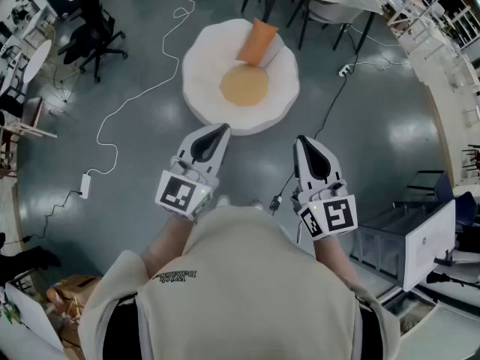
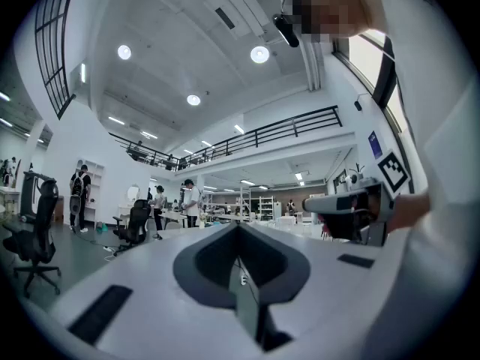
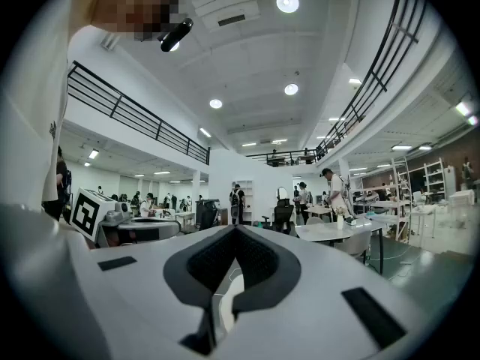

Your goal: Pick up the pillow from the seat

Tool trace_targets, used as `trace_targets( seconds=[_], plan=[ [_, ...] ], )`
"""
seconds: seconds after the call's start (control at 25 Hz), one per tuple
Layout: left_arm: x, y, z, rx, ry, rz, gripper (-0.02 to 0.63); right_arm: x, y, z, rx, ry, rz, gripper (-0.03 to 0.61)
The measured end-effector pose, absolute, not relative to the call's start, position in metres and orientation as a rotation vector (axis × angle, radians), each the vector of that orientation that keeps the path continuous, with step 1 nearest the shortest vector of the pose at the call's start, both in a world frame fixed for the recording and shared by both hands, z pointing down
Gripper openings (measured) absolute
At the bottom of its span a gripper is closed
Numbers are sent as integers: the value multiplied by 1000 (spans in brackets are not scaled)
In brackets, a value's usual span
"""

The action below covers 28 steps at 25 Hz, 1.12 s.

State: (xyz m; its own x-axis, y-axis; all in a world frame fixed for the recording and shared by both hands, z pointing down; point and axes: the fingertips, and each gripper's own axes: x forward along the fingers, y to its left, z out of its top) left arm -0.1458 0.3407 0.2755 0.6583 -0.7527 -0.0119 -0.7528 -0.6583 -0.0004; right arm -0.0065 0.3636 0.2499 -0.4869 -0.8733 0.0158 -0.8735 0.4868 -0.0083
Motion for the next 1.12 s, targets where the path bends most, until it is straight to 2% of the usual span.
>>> trace_targets(
  seconds=[0.72,1.12],
  plan=[
    [-136,330,285,-2817,1307,-13,9,11,350,262,1617,-2698,91,9],
    [-107,329,288,-2824,1301,-42,9,36,351,267,1587,-2707,116,9]
  ],
)
